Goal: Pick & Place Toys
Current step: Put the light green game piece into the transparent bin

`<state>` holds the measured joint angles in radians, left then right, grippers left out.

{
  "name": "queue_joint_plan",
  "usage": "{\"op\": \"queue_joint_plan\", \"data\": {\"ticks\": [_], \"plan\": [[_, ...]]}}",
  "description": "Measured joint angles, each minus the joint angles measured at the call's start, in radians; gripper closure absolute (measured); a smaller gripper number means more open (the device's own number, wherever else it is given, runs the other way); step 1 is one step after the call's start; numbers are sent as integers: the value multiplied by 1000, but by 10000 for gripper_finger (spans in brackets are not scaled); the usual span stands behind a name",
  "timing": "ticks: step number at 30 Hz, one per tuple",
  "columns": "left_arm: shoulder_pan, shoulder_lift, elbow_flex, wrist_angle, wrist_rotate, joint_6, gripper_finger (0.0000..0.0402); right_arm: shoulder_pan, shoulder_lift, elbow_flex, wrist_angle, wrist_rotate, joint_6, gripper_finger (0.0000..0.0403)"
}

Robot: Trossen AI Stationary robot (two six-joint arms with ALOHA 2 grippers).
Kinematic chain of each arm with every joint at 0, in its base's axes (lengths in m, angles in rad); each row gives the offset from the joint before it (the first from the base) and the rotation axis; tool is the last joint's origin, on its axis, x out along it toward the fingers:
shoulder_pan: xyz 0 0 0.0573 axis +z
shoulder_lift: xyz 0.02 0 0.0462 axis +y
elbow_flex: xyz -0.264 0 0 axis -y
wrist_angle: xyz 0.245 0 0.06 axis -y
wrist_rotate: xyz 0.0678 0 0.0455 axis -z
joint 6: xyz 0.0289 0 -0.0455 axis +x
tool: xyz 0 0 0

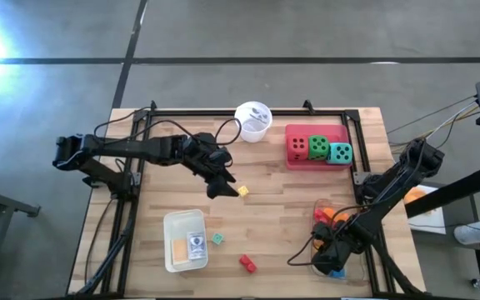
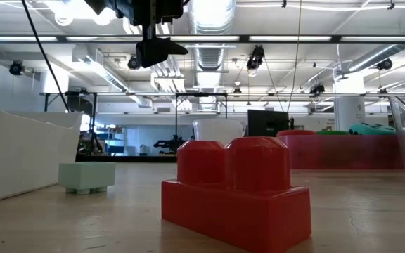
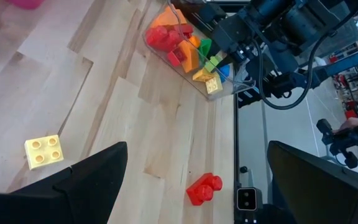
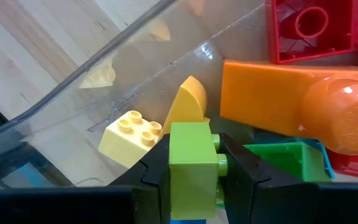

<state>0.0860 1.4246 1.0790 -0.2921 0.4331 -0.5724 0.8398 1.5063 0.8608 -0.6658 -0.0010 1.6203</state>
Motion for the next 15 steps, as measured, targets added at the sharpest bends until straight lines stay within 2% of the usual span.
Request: {"op": "queue_joint_plan", "data": {"ticks": [12,15], "plan": [[0,0,0,1,0,1,11,0,0,0,23,-13,3,315],[0,0,0,0,0,15,11,0,0,0,22,-34,10,271]]}}
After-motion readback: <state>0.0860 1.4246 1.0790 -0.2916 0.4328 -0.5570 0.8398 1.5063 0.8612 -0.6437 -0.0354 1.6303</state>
